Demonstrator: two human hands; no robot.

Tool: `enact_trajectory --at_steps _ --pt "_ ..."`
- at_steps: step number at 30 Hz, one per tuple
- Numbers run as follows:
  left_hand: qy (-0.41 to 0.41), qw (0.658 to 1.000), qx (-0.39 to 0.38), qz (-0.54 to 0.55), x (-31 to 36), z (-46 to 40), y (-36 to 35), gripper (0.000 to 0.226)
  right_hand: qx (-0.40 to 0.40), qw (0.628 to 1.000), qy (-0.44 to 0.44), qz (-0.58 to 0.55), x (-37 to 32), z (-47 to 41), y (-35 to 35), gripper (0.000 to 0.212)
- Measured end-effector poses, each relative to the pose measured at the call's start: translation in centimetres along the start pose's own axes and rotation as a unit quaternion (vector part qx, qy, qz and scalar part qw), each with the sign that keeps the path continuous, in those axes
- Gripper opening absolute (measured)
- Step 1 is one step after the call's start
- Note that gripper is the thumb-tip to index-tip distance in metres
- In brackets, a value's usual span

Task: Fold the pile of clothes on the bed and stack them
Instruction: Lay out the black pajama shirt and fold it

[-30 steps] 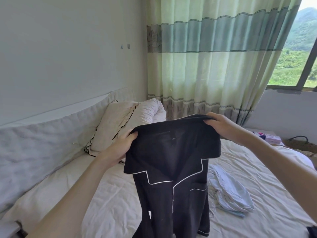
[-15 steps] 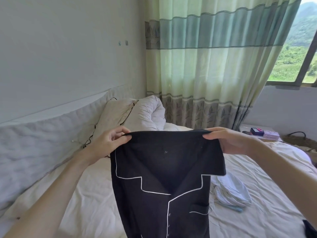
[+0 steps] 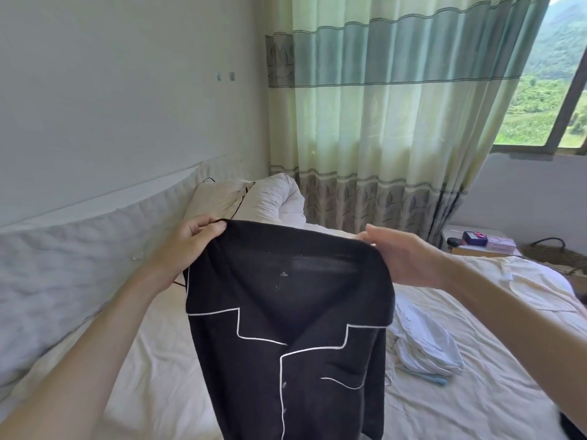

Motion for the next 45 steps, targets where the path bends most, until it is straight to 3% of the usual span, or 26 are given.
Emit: enact_trajectory --at_steps 3,6,9,12,15,18,20,22,26,29,31,33,35,38,41,43,45 --pt "-0.009 1.000 0.007 -0.017 0.4 0.0 0.4 0.023 0.006 1.000 0.017 -0.020 -0.6 0.0 -0.3 0.048" --pt "-0.022 0.998 0.026 -0.060 0.6 0.0 0.6 0.026 0.043 0.994 0.026 0.097 -1.0 -0.1 -0.9 0.032" --pt "-0.041 0.997 0.039 -0.059 0.7 0.1 0.5 0.028 0.157 0.922 0.008 0.353 -1.2 -0.4 -1.5 0.020" --pt "-0.046 0.998 0.016 -0.040 1.5 0.4 -0.2 0.028 0.254 0.866 0.042 0.429 -1.5 -0.7 -1.3 0.023" --pt "-0.028 0.993 -0.108 -0.023 2.3 1.2 -0.7 0.012 0.306 0.868 0.064 0.385 -1.4 -0.7 -0.2 0.035" --pt "0.034 0.955 -0.292 0.028 2.3 2.5 -0.5 0.053 0.331 0.904 0.065 0.263 -1.4 -0.6 1.0 0.033" --pt "0.056 0.940 -0.335 0.015 2.0 3.3 -0.5 0.053 0.330 0.920 0.078 0.195 -1.6 -0.6 1.2 0.031" --pt "0.074 0.954 -0.292 -0.010 1.1 3.2 -0.9 0.035 0.321 0.930 0.094 0.151 -1.9 -0.6 1.1 0.035" --pt "0.060 0.994 -0.081 -0.029 0.2 2.1 -1.2 0.019 0.245 0.959 0.096 0.103 -2.4 -0.5 0.8 0.019" --pt "0.017 0.995 0.017 -0.096 0.4 1.5 -1.3 0.017 0.117 0.987 0.061 0.097 -2.6 0.3 0.3 0.032" --pt "-0.008 0.988 0.056 -0.141 0.6 1.3 -1.3 0.019 0.082 0.986 0.055 0.136 -2.5 0.8 0.1 0.036" --pt "-0.017 0.981 0.077 -0.178 0.5 1.1 -1.6 0.025 0.125 0.965 0.038 0.227 -2.0 1.1 0.3 0.028" --pt "-0.012 0.976 0.073 -0.204 0.2 1.1 -2.1 0.029 0.238 0.899 0.035 0.366 -1.9 1.4 0.7 0.012" --pt "-0.011 0.971 0.068 -0.231 0.2 1.7 -3.1 0.026 0.365 0.805 0.063 0.463 -1.9 2.0 1.3 0.030" --pt "-0.029 0.965 0.083 -0.248 1.0 2.5 -3.7 0.012 0.416 0.722 0.096 0.545 -1.3 2.7 1.8 0.040" --pt "-0.037 0.969 0.071 -0.234 1.5 3.3 -4.2 0.021 0.426 0.728 0.103 0.527 -0.3 2.6 2.3 0.036" --pt "-0.045 0.976 0.035 -0.209 1.9 4.3 -4.7 0.038 0.408 0.801 0.093 0.428 0.8 2.5 2.9 0.033"
Point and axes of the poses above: each hand's wrist, its own z-axis away from the middle knuckle, its own y-axis out of the back of the hand, x = y × z, the point moved 3 cm from there along -z, towards the middle knuckle, and after that the axes turned 12 degrees about -x, right-handed, at the moved point
